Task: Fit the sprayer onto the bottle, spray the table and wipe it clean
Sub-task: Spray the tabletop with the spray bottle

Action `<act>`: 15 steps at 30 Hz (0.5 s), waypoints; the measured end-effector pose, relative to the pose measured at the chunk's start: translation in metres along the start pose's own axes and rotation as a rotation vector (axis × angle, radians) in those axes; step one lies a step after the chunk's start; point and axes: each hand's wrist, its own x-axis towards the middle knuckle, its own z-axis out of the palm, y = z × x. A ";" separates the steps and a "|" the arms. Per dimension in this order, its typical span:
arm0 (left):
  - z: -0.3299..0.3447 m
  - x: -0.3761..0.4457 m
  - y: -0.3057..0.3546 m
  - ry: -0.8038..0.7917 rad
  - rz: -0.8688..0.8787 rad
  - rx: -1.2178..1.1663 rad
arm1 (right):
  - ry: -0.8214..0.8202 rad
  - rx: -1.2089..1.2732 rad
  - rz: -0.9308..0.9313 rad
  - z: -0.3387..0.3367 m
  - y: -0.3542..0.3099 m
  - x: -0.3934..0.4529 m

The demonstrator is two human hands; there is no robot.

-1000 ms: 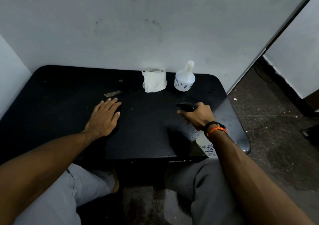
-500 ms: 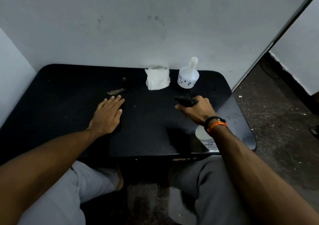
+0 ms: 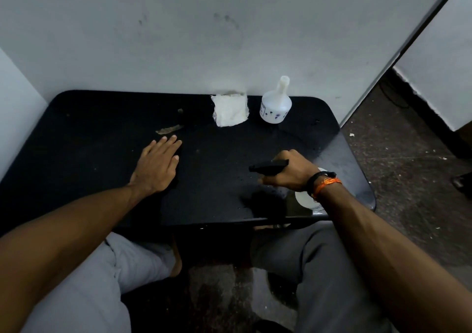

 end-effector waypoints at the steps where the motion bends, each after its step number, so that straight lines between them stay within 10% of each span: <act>1: -0.001 0.000 0.001 -0.003 -0.003 -0.006 | -0.026 -0.002 0.010 -0.002 0.003 -0.003; 6: -0.003 0.000 0.005 -0.005 -0.012 -0.008 | -0.109 -0.061 0.117 -0.007 0.019 -0.014; 15: -0.002 -0.001 0.004 0.017 0.001 -0.005 | 0.229 -0.074 0.332 -0.013 0.036 -0.012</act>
